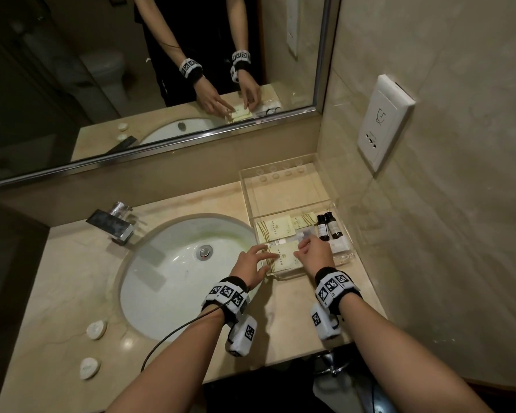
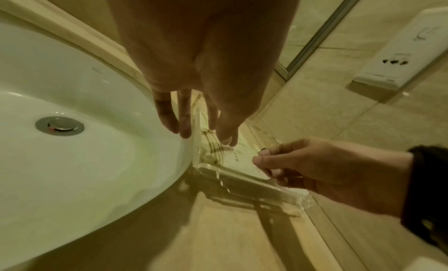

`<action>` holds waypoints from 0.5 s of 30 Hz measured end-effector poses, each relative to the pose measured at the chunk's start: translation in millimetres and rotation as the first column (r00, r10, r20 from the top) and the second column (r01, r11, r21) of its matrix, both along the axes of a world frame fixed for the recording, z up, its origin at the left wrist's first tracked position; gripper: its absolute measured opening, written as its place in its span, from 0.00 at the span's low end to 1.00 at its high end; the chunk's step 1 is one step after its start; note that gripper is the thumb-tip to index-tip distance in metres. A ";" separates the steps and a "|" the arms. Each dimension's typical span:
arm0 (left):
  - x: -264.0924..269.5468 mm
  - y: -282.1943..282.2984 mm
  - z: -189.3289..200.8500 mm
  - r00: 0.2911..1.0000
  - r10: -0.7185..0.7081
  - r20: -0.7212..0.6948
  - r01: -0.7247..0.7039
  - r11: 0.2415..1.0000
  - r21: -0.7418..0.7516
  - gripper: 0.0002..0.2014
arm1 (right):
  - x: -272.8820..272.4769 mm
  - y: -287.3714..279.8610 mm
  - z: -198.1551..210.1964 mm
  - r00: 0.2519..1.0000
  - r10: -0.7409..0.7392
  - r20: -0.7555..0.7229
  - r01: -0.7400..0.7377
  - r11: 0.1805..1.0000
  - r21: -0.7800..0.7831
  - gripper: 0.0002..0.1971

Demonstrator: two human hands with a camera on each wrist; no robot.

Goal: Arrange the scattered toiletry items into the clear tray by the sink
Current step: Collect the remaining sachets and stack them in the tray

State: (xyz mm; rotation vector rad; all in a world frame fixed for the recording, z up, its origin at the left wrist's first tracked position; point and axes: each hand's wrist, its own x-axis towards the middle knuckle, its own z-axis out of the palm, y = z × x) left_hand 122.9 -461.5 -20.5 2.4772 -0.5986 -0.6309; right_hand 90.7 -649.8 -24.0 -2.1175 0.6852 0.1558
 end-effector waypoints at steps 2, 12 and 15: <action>-4.2 0.4 0.7 0.998 -0.033 0.047 0.032 0.999 0.028 0.18 | -0.6 2.1 0.7 1.000 -0.003 0.015 0.003 0.999 -0.035 0.10; -9.1 6.0 2.7 0.982 -0.143 0.119 0.119 0.975 0.190 0.18 | -7.2 6.3 4.3 0.953 0.294 0.069 -0.287 0.953 -0.100 0.20; -10.3 6.0 2.5 0.981 -0.155 0.117 0.130 0.971 0.199 0.18 | -5.8 8.1 5.1 0.956 0.289 0.042 -0.283 0.953 -0.109 0.20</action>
